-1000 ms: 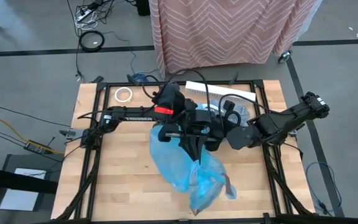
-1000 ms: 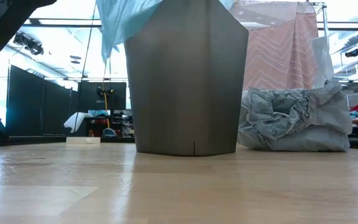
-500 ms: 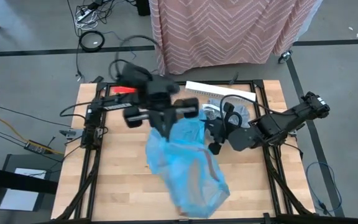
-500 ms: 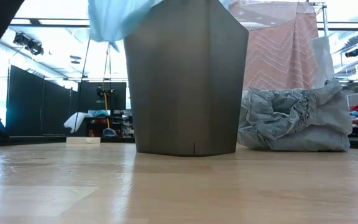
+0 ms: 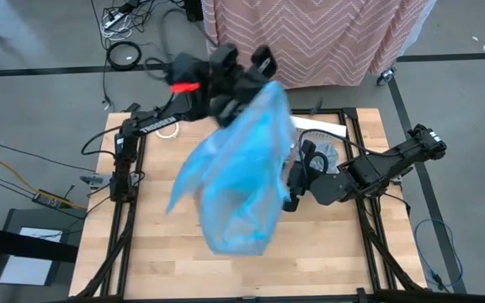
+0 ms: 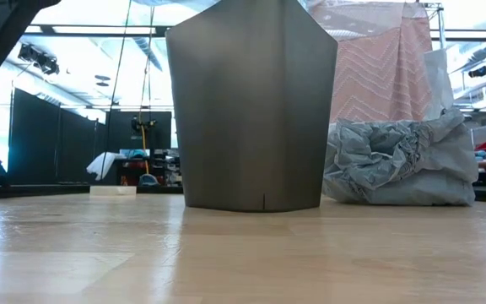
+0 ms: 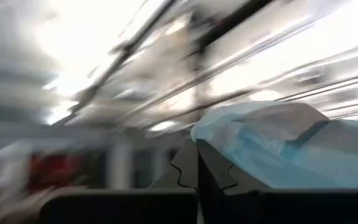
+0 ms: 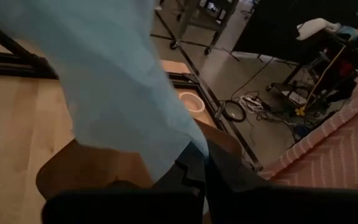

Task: Place trash/remove bag and relplace
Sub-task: Insert the new blue trash bag into the black trash bin

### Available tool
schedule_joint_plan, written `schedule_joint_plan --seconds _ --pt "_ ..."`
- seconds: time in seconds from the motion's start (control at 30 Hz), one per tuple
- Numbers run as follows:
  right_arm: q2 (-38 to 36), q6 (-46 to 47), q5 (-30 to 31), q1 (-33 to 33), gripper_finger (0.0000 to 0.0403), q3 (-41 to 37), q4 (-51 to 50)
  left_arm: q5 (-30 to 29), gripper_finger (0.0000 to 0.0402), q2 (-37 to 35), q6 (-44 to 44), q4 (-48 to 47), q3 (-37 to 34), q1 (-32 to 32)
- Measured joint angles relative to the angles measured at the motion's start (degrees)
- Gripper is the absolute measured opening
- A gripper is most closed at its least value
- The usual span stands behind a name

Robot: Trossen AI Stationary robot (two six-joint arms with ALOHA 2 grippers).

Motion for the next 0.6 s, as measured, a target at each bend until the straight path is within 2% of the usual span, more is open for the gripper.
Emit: schedule_joint_plan --seconds 0.07,0.2,0.3,0.37,0.43,0.6 --pt "0.0 0.0 0.0 0.1 0.0000 0.0 0.0 -6.1 0.0000 -1.0 7.4 -11.2 0.0 1.0" --pt "0.0 0.0 0.0 0.4 0.0000 0.0 0.1 -24.1 0.0000 -3.5 21.1 -31.9 0.1 1.4" --pt "0.0 -0.2 0.0 0.4 0.0000 0.0 0.5 -28.8 0.0000 -4.6 23.1 -44.9 0.1 1.2" --pt "0.0 -0.5 0.0 0.3 0.0000 0.0 0.6 -24.7 0.0000 -5.1 19.9 -53.8 0.0 1.4" --pt "0.0 -0.7 0.0 -0.2 0.0000 0.0 1.1 -17.3 0.0000 -5.4 19.2 -59.6 0.0 1.5" --pt "0.1 -0.6 -1.2 -1.4 0.0000 0.0 1.2 -3.9 0.0000 -5.2 21.7 -67.8 0.1 0.4"
